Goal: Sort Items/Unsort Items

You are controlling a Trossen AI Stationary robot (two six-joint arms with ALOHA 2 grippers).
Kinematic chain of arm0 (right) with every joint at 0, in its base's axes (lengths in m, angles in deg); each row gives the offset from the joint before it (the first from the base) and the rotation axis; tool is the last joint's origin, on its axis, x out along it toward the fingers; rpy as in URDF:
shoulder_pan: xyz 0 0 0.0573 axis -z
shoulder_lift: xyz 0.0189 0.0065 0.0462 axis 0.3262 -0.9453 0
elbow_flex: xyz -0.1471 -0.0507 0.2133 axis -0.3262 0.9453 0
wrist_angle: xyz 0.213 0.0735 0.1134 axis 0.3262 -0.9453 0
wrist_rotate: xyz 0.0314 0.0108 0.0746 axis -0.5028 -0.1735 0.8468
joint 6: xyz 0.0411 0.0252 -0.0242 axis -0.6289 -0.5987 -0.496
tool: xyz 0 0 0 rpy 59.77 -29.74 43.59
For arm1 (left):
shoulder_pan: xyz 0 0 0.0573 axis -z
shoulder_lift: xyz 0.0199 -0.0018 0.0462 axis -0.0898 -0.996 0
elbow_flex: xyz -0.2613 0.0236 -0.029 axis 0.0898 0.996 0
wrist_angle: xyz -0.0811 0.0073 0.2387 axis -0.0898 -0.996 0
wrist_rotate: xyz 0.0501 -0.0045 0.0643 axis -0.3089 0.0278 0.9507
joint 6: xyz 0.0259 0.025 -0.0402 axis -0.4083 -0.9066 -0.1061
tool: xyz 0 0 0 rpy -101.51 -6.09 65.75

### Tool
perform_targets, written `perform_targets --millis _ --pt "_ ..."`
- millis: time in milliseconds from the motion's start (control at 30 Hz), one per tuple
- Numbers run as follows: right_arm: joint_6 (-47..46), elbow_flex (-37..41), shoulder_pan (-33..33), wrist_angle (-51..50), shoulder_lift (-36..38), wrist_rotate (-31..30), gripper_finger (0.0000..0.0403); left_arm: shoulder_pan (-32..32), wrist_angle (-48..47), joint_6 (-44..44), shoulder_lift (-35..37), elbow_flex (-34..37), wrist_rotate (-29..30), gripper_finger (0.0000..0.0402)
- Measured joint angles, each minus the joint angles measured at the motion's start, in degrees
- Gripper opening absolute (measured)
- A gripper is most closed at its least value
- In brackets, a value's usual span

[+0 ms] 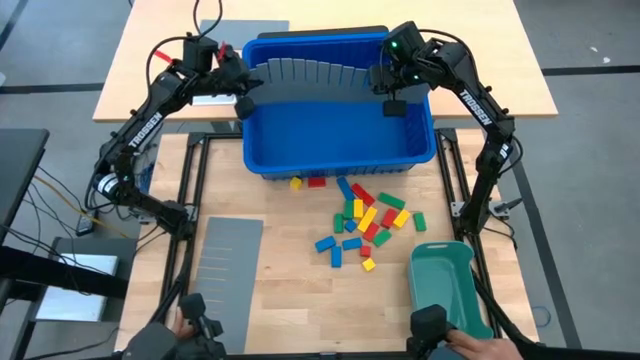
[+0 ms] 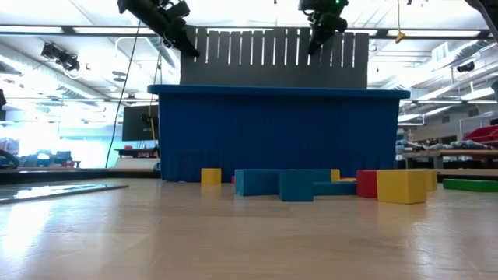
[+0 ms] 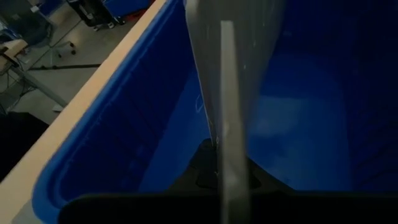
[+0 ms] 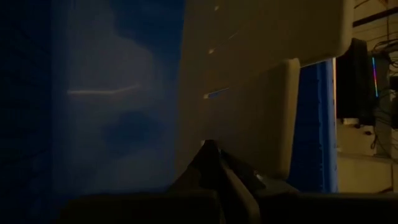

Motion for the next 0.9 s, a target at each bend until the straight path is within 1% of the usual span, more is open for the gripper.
perform_targets --millis 100,300,467,600,900 --pt "0.09 0.00 0.02 0.66 0.00 0.45 0.0000 -0.53 0.50 0.08 0.25 1.31 -0.07 0.0001" --pt "-0.04 0.00 0.04 1.13 0.00 0.73 0.0000 -0.53 2.80 -1.26 1.08 1.46 1.31 0.0001" --pt "-0.07 0.00 0.02 1.32 0.00 0.98 0.0000 -0.73 1.63 -1.78 1.58 1.44 1.28 0.0001" --pt "-0.07 0.00 -0.13 1.59 0.00 1.18 0.0000 -1.80 1.46 -1.65 1.57 1.44 -0.81 0.0001" --pt "-0.22 0.00 -1.22 1.65 0.00 0.12 0.0000 -2.44 1.81 -1.72 1.40 1.44 -1.40 0.0001"
